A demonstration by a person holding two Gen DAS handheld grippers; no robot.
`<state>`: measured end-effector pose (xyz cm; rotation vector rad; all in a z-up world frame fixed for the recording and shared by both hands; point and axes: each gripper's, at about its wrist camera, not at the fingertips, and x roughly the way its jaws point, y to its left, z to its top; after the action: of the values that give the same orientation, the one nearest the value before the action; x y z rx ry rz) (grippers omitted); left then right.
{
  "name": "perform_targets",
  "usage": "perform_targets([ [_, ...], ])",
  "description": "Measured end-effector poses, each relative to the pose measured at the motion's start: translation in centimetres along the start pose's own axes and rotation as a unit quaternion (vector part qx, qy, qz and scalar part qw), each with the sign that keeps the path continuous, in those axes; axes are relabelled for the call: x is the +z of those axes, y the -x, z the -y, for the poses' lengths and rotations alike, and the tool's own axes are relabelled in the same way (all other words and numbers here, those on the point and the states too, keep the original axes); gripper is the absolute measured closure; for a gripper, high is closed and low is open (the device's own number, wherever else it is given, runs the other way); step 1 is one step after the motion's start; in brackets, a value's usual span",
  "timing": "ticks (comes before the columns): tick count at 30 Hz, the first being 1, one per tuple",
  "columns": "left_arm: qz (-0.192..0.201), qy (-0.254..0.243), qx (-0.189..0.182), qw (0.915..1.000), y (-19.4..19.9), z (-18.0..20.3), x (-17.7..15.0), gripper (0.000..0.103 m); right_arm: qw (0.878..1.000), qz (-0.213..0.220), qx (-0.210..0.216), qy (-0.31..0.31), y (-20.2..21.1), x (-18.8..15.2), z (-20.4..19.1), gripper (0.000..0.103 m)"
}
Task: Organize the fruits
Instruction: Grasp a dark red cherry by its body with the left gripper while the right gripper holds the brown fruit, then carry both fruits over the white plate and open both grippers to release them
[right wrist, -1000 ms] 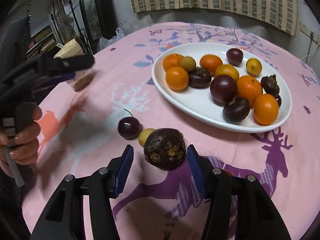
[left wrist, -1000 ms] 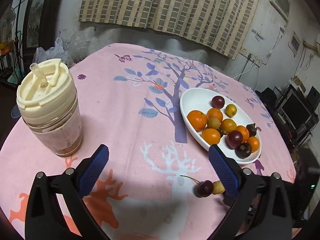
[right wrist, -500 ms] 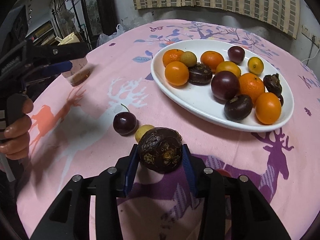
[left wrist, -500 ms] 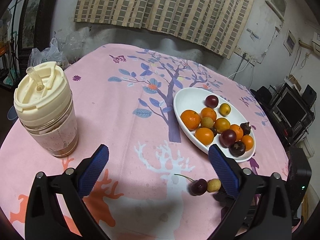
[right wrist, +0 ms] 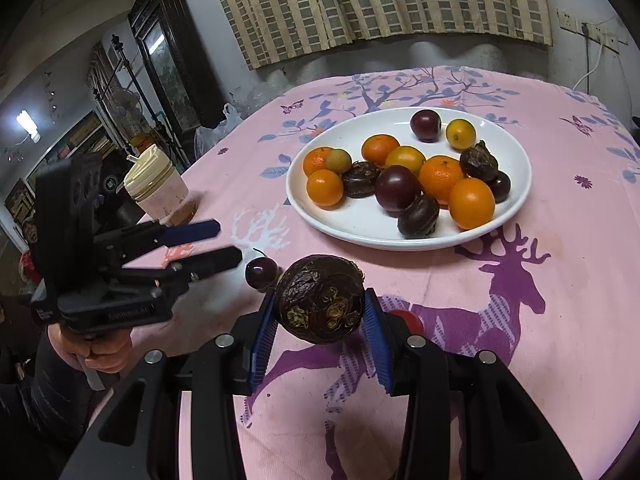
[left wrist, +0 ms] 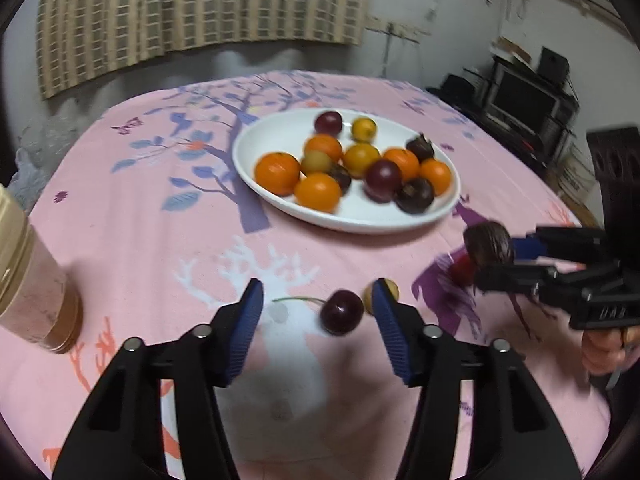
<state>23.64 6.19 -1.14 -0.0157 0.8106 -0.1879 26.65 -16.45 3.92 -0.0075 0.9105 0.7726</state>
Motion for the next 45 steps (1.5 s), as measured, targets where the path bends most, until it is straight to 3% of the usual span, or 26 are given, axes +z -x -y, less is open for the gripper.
perform_targets([
  [9, -0.011, -0.041, 0.006, 0.9991, -1.3, 1.3, -0.8, 0.052, 1.000, -0.005, 0.008, -0.009, 0.1, -0.2, 0.0, 0.060],
  [17, -0.038, -0.074, 0.018, 0.9964, -3.2, 2.6, -1.4, 0.063, 1.000, -0.007, 0.005, -0.016, 0.1, -0.2, 0.2, 0.060],
  [25, -0.049, -0.069, 0.006, 0.9964, -3.8, 2.7, -1.2, 0.075, 1.000, -0.008, -0.001, -0.014, 0.2, -0.1, 0.1, 0.060],
  [34, -0.037, -0.047, 0.007, 0.9982, -2.7, 2.4, -1.1, 0.075, 1.000, -0.003, 0.001, -0.008, 0.9, -0.5, -0.3, 0.060],
  [37, -0.010, -0.027, -0.016, 0.9994, -0.7, 2.1, -0.4, 0.075, 1.000, 0.008, 0.001, -0.005, 1.5, -0.4, -0.5, 0.060],
  [40, 0.018, -0.005, -0.043, 0.9989, 0.8, 2.0, 2.3, 0.075, 0.999, 0.035, -0.012, -0.013, 2.1, 1.2, 0.1, 0.060],
  [45, 0.038, -0.001, -0.031, 0.9988, -1.6, 2.3, 7.6, 0.075, 0.996, 0.050, -0.067, -0.016, 0.6, 5.2, 2.1, 0.060],
])
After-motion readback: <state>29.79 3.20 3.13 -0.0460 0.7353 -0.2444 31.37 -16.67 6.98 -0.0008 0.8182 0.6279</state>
